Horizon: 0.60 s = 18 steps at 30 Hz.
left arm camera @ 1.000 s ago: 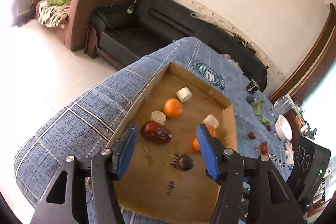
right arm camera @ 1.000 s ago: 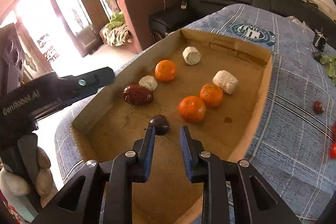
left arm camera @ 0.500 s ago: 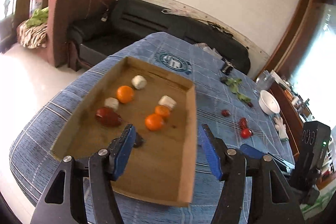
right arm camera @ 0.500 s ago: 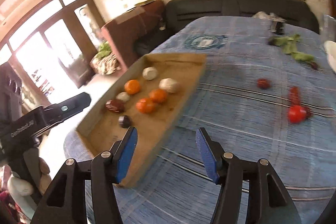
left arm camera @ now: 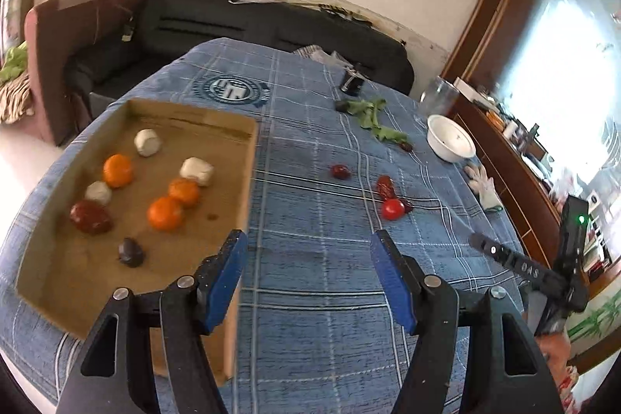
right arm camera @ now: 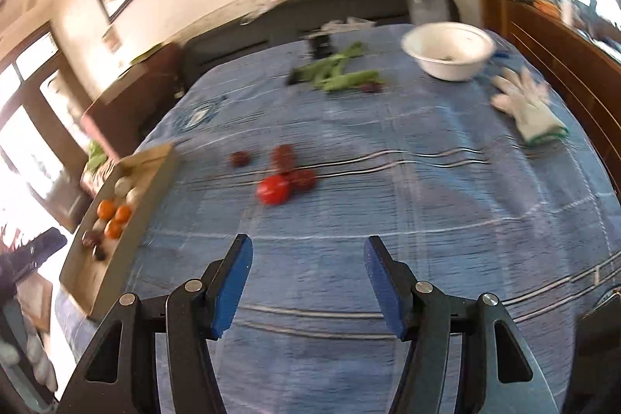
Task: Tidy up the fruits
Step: 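Move both open tools back over the tomato and dates on the cloth, then grasp a red date with the right tool while the left tool grasps the red tomato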
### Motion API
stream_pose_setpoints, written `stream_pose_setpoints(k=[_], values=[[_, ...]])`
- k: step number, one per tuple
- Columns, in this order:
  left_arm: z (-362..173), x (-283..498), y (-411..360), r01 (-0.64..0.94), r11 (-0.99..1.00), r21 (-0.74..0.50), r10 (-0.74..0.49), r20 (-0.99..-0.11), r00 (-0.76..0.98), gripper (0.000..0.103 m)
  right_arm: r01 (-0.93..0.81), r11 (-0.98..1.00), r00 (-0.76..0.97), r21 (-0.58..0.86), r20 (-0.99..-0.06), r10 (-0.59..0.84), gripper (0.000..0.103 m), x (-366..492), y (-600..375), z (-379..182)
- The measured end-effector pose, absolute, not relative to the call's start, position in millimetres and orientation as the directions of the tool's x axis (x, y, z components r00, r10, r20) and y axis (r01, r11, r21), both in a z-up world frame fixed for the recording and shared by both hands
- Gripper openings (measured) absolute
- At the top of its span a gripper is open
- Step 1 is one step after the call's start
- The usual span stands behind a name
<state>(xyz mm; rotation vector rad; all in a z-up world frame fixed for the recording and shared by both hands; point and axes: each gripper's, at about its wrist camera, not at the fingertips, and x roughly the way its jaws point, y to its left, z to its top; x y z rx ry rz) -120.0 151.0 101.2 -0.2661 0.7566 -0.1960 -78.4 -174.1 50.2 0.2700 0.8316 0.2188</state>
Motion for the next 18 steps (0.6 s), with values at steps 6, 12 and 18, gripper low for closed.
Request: stream_pose_setpoints(k=[6,12,18], values=[[83,-97,124,0.113,0.953,-0.28,-0.282,-0.69,0.667,0.066,-0.069,0.937,0.639,0.343,-0.706,0.305,0.064,-46,-179,43],[66,-89,114,0.14,0.954,-0.265,-0.292,-0.718,0.632,0.066,-0.102,0.936,0.607,0.338,-0.725,0.327,0.064,5,-145,32],[57,-81,119,0.124,0.954,-0.275,-0.291,-0.731,0.617,0.065,-0.138,0.948,0.569,0.288,-0.76,0.314,0.064,45,-100,19]])
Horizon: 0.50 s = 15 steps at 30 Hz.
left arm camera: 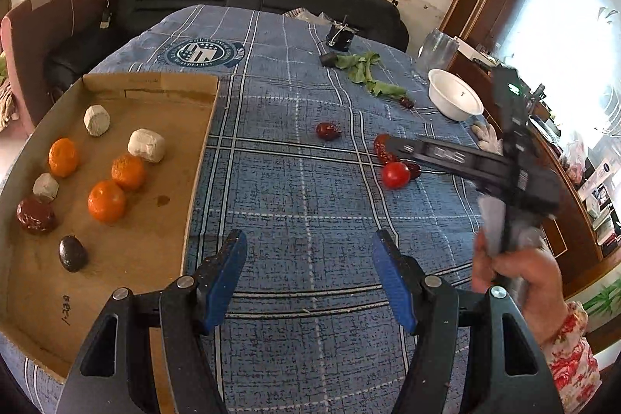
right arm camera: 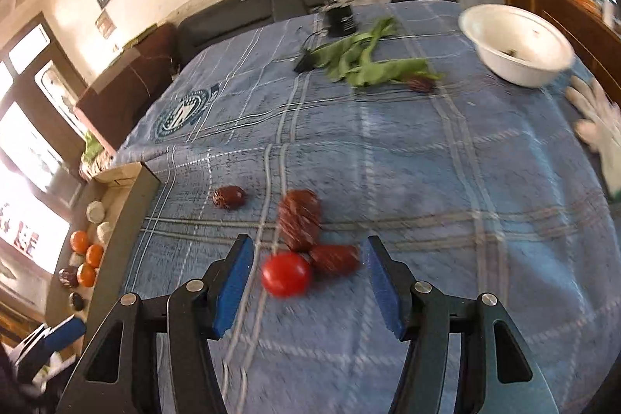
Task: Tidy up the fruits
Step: 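Grasp a red date with the right tool while the left tool grasps the red tomato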
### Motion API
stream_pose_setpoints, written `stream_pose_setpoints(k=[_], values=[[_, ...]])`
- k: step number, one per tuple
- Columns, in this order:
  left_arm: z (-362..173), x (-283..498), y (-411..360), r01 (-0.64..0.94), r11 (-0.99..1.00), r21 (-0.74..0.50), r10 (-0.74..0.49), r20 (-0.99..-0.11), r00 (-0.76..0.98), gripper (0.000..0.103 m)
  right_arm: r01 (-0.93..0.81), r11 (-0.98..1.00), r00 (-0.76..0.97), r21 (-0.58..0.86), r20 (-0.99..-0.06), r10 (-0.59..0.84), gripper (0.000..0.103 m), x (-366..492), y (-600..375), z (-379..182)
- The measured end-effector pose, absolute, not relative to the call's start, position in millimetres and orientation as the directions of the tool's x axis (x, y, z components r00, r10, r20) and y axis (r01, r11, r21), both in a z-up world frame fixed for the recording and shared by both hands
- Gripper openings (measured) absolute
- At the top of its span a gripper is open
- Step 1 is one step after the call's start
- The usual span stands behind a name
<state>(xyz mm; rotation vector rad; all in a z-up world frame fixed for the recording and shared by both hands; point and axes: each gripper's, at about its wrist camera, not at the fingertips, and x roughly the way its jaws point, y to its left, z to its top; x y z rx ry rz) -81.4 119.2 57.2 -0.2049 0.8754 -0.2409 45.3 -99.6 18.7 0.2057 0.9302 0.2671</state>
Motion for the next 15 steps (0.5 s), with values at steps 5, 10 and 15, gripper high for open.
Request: stream_pose_setpoints(k=[5,10,15], values=[[54,-77,111,0.149,0.953,-0.264,-0.299,-0.742,0.6,0.065,-0.134,0.971,0.536,0.198,-0.81,0.239,0.033,68,-80,5],[53,-66,88,0.201,0.949,-0.242,-0.314,-0.745,0.588,0.065,-0.048,0.988,0.569,0.149,-0.808,0.15,0.031,59,-113,9],[51,-37,53,0.26,0.933,-0.25,-0.357,-0.74,0.569,0.065,0.099,0.965,0.571,0.242,-0.808,0.144,0.03,31,-184,4]])
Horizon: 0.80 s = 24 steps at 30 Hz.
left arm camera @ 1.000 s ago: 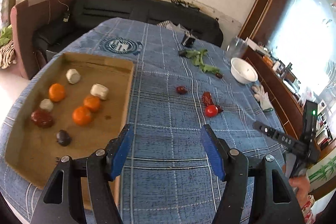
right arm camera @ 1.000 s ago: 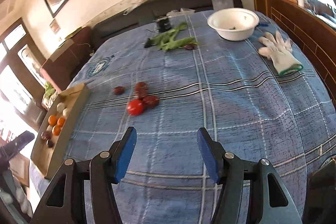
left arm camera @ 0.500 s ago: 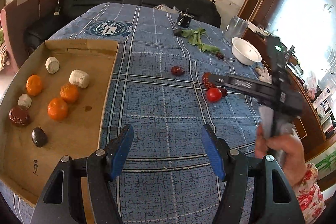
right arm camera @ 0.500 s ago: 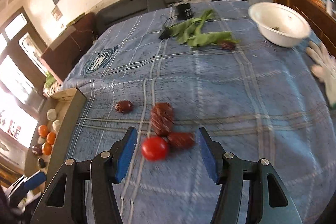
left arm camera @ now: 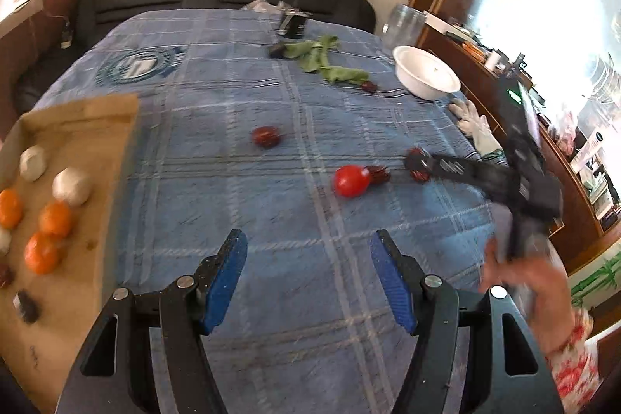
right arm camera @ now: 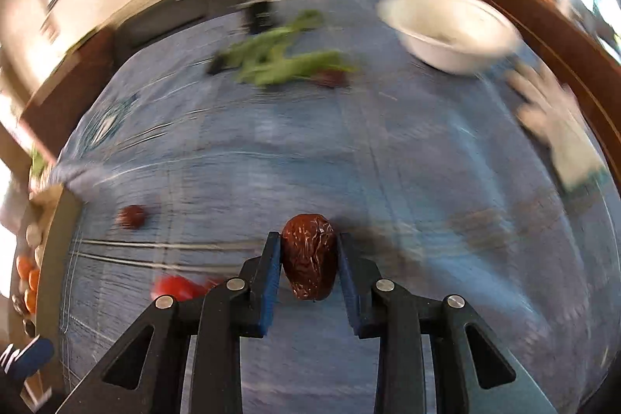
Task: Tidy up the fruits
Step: 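Grasp a red date with the right tool while the left tool grasps the red tomato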
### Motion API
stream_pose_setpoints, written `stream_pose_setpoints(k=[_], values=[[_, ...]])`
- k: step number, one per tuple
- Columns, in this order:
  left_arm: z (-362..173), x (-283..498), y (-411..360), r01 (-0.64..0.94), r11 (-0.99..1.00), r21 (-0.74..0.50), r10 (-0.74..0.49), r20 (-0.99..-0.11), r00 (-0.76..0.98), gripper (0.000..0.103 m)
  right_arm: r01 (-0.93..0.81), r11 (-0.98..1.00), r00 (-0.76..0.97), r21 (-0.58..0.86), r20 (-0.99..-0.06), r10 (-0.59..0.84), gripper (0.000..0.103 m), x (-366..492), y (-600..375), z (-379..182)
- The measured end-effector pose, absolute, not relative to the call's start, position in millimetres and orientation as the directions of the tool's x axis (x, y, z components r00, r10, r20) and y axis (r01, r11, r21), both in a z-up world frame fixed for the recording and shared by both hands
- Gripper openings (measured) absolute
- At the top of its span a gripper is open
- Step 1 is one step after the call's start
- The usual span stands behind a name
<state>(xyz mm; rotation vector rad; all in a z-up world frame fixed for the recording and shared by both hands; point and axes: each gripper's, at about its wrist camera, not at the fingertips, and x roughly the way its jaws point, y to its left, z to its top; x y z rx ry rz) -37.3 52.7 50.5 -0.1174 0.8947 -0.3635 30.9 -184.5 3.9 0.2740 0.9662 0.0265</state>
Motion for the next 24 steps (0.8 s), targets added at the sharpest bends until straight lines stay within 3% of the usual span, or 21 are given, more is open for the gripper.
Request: stream_pose_setpoints(k=[5,13,15,17,24], values=[[37,3,28,0.272,0.909,-0.315,-0.415,-0.737,0.533,0.065,0.124,0.922,0.611,0.368,-0.76,0.221,0.031,10,-221,1],[16,22,-5,0.383,0.892,-0.24,-0.423,-0.744,0.518,0.064,0.112,0.905,0.622,0.411,-0.739,0.259,0.031,11,-219,1],[13,23,-11,0.399,0.89,-0.22,-0.416,-0.749,0.516,0.058,0.108,0.913,0.623,0.393,-0.742,0.246,0.031,13,-216,1],[8,26,-15,0.407,0.89,-0.207,-0.408,-0.76,0.506,0.035,0.1,0.924,0.623,0.368,-0.747,0.23,0.031,16,-209,1],[9,24,-10,0.409,0.88,-0.241,-0.439,-0.742,0.506,0.031,0.065,0.957,0.624,0.282,-0.76,0.181,0.031,16,-192,2]])
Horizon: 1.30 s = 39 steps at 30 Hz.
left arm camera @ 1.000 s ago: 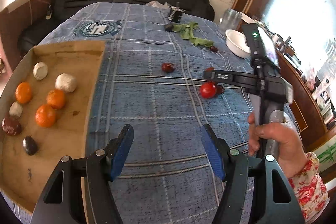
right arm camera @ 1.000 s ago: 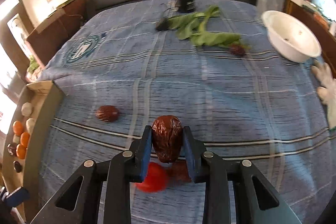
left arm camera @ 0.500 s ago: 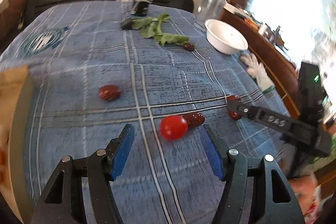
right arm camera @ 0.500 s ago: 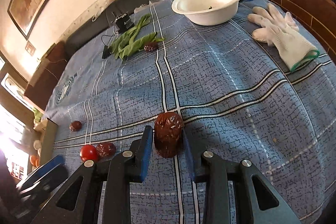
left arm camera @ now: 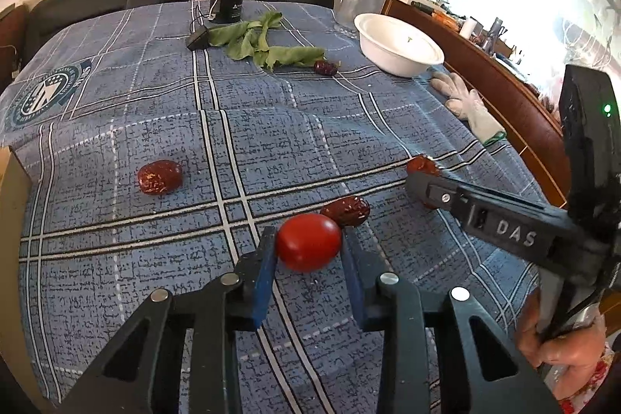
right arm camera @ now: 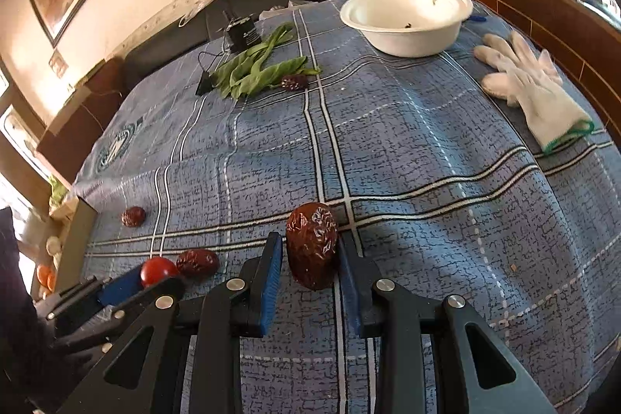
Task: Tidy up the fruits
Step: 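Grasp a red date with the right tool while the left tool grasps the red tomato, then carry the tomato and date into the cardboard tray and open both tools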
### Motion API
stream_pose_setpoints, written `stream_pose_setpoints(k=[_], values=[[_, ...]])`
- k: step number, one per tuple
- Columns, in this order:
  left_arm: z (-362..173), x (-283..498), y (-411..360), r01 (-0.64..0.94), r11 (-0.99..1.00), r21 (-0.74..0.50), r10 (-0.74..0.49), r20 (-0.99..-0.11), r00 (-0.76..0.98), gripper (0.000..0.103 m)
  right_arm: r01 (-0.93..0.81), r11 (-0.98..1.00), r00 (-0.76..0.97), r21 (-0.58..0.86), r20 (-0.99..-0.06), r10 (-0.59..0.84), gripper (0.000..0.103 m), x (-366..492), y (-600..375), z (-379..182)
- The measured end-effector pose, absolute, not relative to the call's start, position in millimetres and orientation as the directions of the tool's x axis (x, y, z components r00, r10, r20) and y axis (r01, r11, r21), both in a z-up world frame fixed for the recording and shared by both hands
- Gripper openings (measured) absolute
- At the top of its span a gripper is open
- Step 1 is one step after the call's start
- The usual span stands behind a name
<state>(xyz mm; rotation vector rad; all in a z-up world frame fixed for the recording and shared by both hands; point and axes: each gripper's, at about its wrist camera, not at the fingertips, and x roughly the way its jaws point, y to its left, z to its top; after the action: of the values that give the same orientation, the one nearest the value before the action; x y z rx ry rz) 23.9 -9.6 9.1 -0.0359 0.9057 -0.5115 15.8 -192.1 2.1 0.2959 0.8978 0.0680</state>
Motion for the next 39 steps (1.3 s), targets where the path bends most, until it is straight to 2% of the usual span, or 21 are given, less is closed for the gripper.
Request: stream_pose_setpoints(k=[5,16,19,34,39], values=[[9,20,-8,0.416,0.869,-0.267,-0.461,-0.741,0.489,0.031,0.052,0.955,0.623,0.293,-0.757,0.198,0.026,15,-190,1],[7,20,-18,0.429,0.872,-0.235,-0.443,-0.752,0.488,0.036,0.042,0.959,0.633,0.28,-0.75,0.191,0.027,15,-186,0],[7,19,-18,0.433,0.871,-0.233,-0.444,-0.75,0.491,0.025,0.041,0.96,0.635,0.277,-0.749,0.189,0.027,15,-185,0],[8,17,-10,0.412,0.873,-0.26,-0.455,-0.741,0.494,0.024,0.031,0.94,0.647,0.34,-0.724,0.24,0.026,8,-191,8],[8,17,-11,0.402,0.876,-0.265,-0.451,-0.747,0.489,0.025,0.017,0.94,0.619,0.341,-0.742,0.258,0.026,10,-186,5]])
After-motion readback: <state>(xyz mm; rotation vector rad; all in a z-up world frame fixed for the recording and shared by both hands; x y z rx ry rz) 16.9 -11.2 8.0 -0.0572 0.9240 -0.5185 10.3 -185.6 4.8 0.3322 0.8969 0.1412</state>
